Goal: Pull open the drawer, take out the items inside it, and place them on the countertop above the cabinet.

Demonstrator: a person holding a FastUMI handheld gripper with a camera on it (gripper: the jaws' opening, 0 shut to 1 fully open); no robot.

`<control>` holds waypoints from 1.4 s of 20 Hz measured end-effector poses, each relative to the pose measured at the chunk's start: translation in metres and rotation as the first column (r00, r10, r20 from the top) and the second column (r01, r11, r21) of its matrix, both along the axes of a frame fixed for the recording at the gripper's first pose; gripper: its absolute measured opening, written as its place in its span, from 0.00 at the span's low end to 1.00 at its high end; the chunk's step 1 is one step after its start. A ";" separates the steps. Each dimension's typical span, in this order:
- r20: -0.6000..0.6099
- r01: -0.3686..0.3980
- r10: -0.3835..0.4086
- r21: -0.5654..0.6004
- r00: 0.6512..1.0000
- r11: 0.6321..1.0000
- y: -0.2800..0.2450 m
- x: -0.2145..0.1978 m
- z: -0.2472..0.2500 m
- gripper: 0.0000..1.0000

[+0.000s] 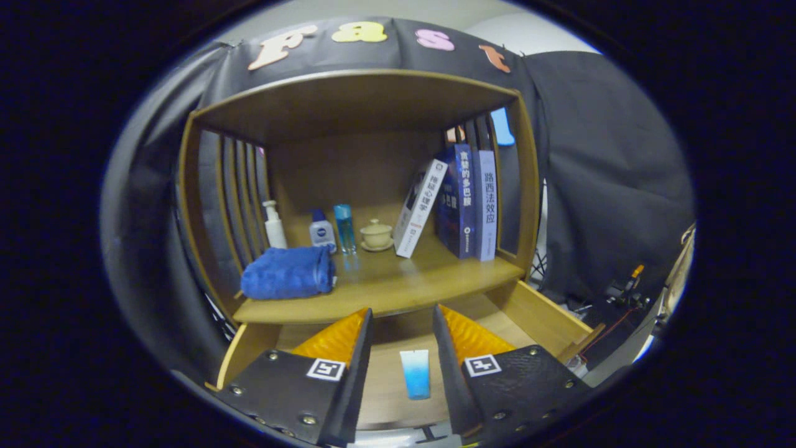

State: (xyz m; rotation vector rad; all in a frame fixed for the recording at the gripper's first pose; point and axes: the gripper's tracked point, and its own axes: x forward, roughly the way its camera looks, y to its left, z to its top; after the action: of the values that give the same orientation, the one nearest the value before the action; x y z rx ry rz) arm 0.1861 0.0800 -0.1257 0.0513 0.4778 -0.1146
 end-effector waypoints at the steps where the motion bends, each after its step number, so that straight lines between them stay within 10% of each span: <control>1: -0.006 -0.003 0.003 0.007 1.000 1.000 0.001 0.010 -0.002 0.56; 7: -0.307 0.128 -0.127 -0.015 0.943 0.992 -0.029 0.013 -0.071 0.90; 16: -0.657 0.164 -0.132 -0.013 0.742 0.986 -0.031 -0.026 -0.179 0.91; 23: -0.753 0.136 -0.121 -0.042 0.647 0.990 -0.031 -0.039 -0.201 0.84; 28: -0.755 0.097 -0.097 -0.045 0.649 0.994 -0.025 -0.038 -0.207 0.45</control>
State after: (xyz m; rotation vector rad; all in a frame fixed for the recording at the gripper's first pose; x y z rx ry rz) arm 0.1480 0.0549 -0.3325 0.0259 1.3325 -0.2465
